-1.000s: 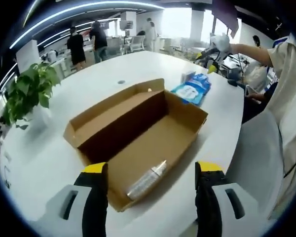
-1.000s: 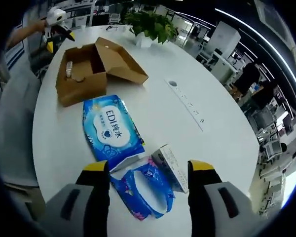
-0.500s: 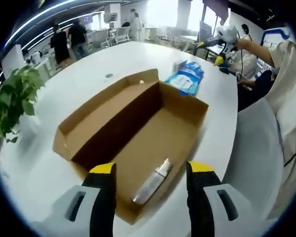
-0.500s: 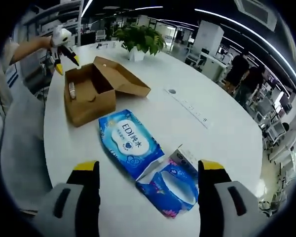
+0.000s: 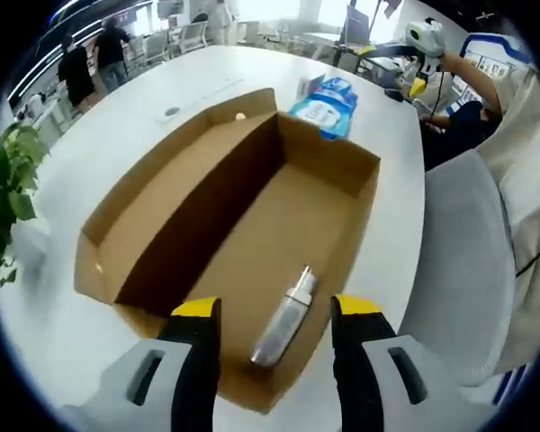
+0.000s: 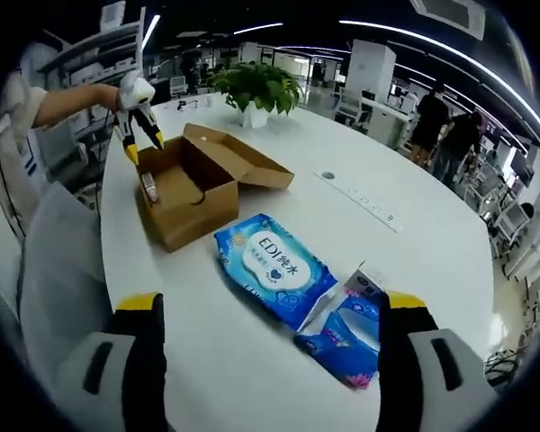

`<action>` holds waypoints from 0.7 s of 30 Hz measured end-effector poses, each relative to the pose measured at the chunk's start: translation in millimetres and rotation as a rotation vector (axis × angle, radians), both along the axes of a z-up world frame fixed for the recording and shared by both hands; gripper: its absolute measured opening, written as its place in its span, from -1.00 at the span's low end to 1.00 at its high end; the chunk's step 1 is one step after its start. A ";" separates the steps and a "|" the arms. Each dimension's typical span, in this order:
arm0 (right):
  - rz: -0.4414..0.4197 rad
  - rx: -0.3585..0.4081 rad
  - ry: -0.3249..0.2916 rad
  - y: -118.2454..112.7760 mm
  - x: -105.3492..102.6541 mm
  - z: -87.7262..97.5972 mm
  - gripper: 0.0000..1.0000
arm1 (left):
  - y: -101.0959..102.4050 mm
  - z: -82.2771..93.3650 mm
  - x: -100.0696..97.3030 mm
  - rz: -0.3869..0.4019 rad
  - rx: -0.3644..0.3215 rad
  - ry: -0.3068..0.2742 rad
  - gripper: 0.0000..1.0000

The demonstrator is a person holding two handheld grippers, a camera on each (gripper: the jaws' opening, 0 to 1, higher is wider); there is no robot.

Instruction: Operate the shoe box by opening the lid, removing the specified soft item, and placing it in the target area until the item is outside and the box remains undamaged.

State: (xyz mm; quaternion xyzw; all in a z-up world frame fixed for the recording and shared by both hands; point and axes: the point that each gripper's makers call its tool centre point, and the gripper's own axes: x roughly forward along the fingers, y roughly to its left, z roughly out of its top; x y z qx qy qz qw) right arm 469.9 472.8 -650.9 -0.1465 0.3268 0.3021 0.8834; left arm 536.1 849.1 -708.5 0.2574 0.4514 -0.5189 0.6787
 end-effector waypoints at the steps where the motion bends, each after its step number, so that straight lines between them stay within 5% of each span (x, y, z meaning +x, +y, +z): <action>1: -0.007 0.012 0.000 2.2 -2.0 0.8 0.92 | -0.4 -1.2 0.0 -0.012 0.007 0.004 -0.02; 21: -0.047 0.138 0.003 30.5 -35.1 4.9 0.92 | -5.9 -29.2 3.7 -0.358 0.182 0.066 0.05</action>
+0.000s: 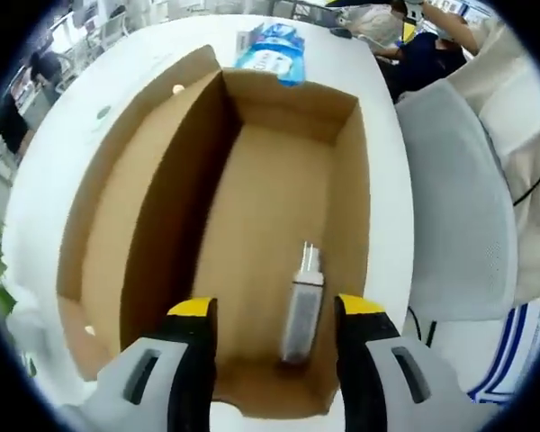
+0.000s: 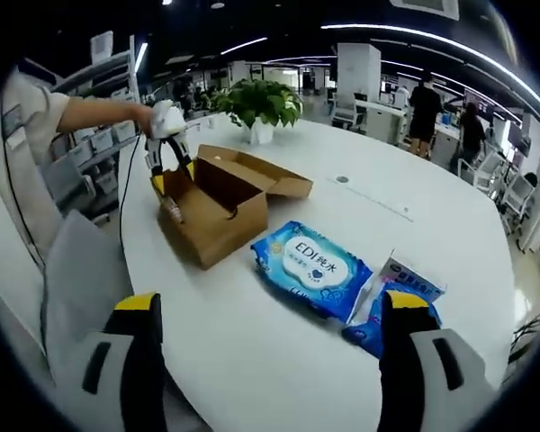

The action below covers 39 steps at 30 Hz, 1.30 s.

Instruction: Operate the shoe box by opening the lid, removing the specified soft item, and placing it in the target area until the item is outside and the box remains undamaged.

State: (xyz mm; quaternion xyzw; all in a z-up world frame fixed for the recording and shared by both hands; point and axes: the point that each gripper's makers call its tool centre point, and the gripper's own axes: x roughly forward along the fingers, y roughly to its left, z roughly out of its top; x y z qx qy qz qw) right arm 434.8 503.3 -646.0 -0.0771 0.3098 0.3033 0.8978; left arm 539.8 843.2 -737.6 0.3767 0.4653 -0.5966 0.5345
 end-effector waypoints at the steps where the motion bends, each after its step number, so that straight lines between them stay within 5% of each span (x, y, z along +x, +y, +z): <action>1: -0.002 0.011 -0.003 2.0 -1.4 1.7 0.92 | 0.3 -0.9 -0.2 -0.009 0.005 0.004 0.05; 15: -0.053 0.032 -0.009 -0.4 -2.8 -1.7 0.92 | 6.2 -24.7 -10.9 -0.190 0.105 0.026 -0.06; 39: -0.071 0.048 -0.010 0.2 -0.2 -4.3 0.89 | 1.1 -36.9 -17.3 -0.166 0.085 0.040 -0.24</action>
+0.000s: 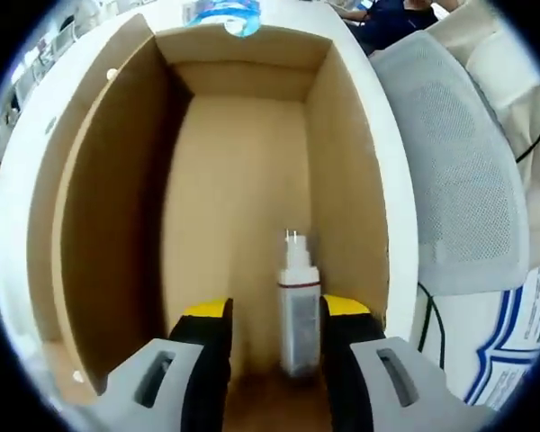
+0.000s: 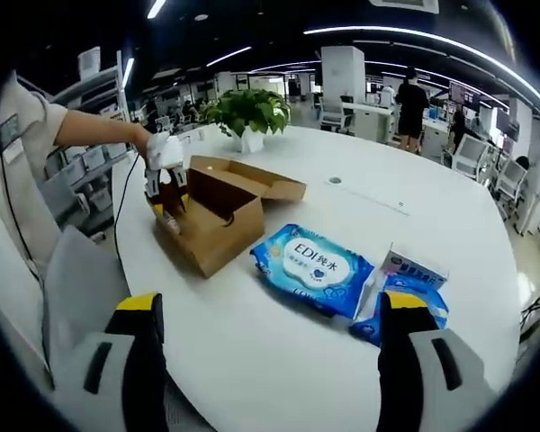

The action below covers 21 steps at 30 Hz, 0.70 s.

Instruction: Operate the shoe box by opening the lid, removing the specified soft item, and placing it in the target area until the item is outside and the box remains undamaged.

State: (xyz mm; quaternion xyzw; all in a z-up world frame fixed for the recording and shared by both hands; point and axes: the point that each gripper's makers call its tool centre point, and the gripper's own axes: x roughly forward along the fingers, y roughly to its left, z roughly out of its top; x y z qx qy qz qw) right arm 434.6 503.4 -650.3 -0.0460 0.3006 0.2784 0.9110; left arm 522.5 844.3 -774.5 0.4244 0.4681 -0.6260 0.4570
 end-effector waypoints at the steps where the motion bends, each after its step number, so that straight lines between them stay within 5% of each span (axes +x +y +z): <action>1: 0.000 0.000 0.000 0.6 0.1 -0.5 0.89 | -0.5 -0.1 0.7 0.008 -0.007 -0.003 -0.25; 21: -0.002 0.009 -0.006 3.4 -1.0 0.9 0.84 | -0.8 -14.7 4.1 0.068 -0.028 -0.063 -0.56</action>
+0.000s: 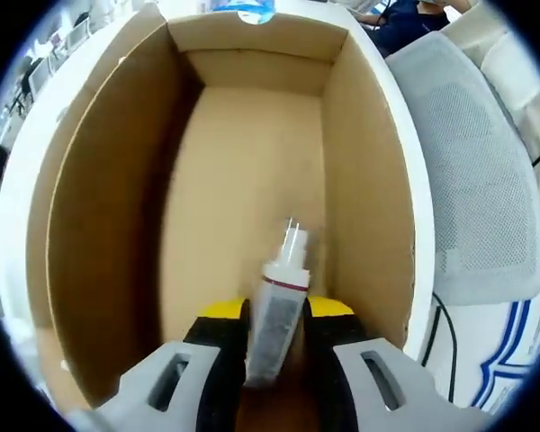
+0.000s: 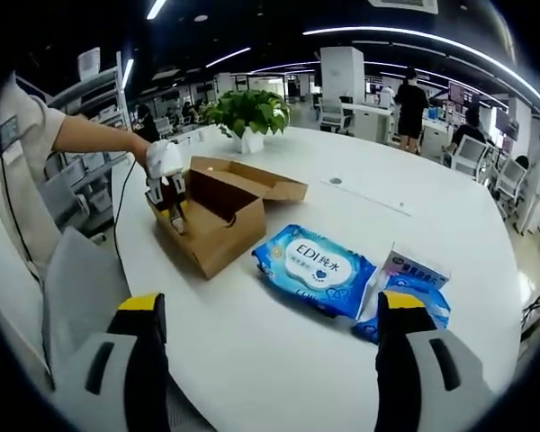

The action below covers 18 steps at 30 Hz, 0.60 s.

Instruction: Operate the shoe box by opening the lid, removing the specified soft item, and placing it in the target area until the item is outside and the box remains undamaged.

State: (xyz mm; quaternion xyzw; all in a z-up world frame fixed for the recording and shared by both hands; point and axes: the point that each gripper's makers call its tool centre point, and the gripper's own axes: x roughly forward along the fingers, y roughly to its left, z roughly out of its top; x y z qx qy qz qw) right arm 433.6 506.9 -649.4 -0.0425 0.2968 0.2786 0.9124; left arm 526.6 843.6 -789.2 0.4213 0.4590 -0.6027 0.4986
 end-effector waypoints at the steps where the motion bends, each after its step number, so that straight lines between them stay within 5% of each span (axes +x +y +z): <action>1: 0.000 0.002 0.000 0.4 0.0 0.0 0.84 | -1.1 0.2 1.2 0.013 -0.004 -0.007 -0.56; 11: 0.000 0.005 -0.003 1.3 2.2 0.1 0.81 | -4.5 -3.5 8.6 -0.076 -0.002 -0.109 -0.56; 18: -0.004 0.006 0.002 -0.8 1.9 -1.5 0.80 | -4.9 -6.7 8.1 -0.103 -0.008 -0.117 -0.56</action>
